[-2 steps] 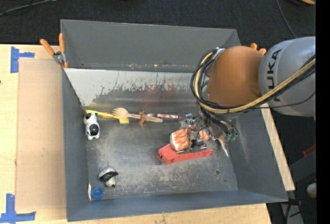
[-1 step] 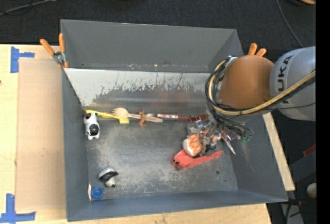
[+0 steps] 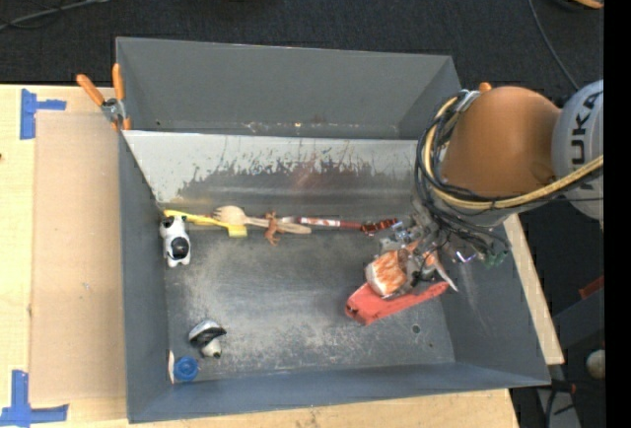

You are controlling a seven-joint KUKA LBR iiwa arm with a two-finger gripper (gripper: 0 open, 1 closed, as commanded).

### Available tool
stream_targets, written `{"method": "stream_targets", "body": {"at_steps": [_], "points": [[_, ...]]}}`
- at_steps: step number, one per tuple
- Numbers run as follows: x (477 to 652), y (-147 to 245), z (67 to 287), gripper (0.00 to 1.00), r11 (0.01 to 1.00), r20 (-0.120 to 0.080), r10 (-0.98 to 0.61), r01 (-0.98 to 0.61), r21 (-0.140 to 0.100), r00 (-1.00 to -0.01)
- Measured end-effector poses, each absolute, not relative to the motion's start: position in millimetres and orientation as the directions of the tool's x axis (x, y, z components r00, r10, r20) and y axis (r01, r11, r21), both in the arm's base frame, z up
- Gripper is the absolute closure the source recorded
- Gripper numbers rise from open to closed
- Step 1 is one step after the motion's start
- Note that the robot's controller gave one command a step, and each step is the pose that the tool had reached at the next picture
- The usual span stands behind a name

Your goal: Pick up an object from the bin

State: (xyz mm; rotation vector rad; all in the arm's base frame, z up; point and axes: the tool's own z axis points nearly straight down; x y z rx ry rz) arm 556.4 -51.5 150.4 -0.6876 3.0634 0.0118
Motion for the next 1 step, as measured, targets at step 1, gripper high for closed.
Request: {"method": "stream_targets", "body": {"at_steps": [1], "points": [[558.8, -55.4, 189.3, 1.0, 0.923, -0.006, -0.386, -0.386, 0.008, -0.923]]}}
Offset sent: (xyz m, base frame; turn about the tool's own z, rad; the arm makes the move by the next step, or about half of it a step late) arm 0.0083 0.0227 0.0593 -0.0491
